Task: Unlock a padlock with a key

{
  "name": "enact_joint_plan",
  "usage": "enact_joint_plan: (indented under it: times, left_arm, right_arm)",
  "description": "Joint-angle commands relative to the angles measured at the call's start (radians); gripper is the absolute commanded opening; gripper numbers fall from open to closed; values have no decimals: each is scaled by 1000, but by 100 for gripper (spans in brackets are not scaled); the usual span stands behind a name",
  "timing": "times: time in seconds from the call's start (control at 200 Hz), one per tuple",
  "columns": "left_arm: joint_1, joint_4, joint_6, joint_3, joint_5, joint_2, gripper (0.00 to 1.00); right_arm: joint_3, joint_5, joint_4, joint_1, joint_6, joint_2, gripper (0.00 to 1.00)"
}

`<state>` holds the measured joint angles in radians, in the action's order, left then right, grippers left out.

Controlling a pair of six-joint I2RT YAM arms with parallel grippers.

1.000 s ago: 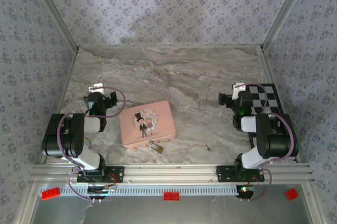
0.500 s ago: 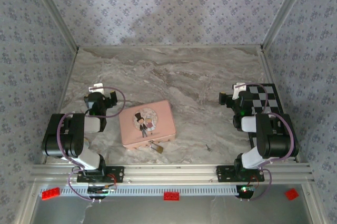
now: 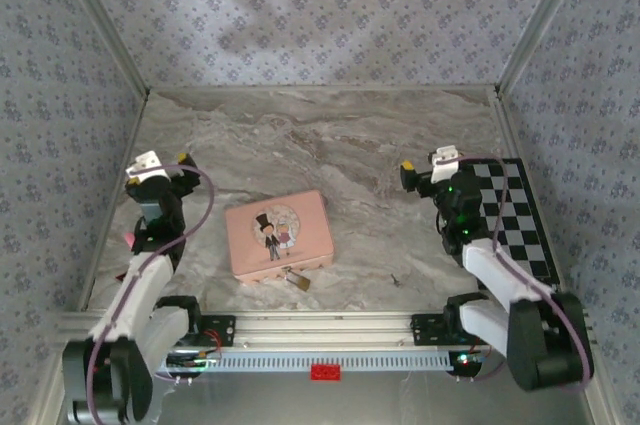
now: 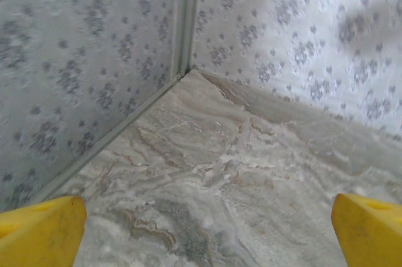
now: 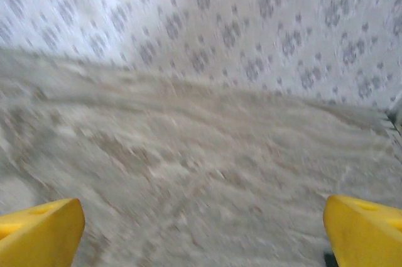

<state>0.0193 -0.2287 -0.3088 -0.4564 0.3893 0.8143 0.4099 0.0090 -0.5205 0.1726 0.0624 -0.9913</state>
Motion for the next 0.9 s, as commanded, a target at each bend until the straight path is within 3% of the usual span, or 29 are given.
enact_joint_plan:
  times: [0.0, 0.145, 0.245, 0.315, 0.395, 0.485, 0.53, 0.66, 0.785, 0.895]
  left_arm:
    - [-5, 390, -247, -105, 61, -117, 100]
    - [-6, 693, -458, -181, 53, -281, 100]
    - [-7, 686, -360, -146, -178, -383, 100]
    - [-7, 708, -330, -133, -325, -406, 100]
    - [-5, 709, -329, -121, -511, -369, 100]
    - [33, 687, -334, -110, -664, -287, 100]
    - [90, 674, -313, -107, -652, -265, 100]
    - [346, 598, -232, -94, -476, -253, 100]
    - [537, 506, -148, -103, -412, -170, 100]
    - [637, 447, -74, -105, -377, -93, 100]
  right_arm:
    - [105, 24, 232, 16, -229, 141, 99]
    - [227, 10, 601, 2, -581, 284, 99]
    - [187, -143, 614, -31, -594, 367, 99]
    - [195, -180, 688, -22, -582, 396, 99]
    - [241, -148, 845, 16, -579, 390, 97]
    - [298, -24, 995, 142, -577, 348, 96]
    - [323, 46, 1059, 226, -583, 318, 96]
    - [347, 210, 1180, 455, -662, 223, 95]
    - [338, 259, 1245, 606, -800, 151, 94]
    - [333, 262, 1302, 710, -903, 109, 90]
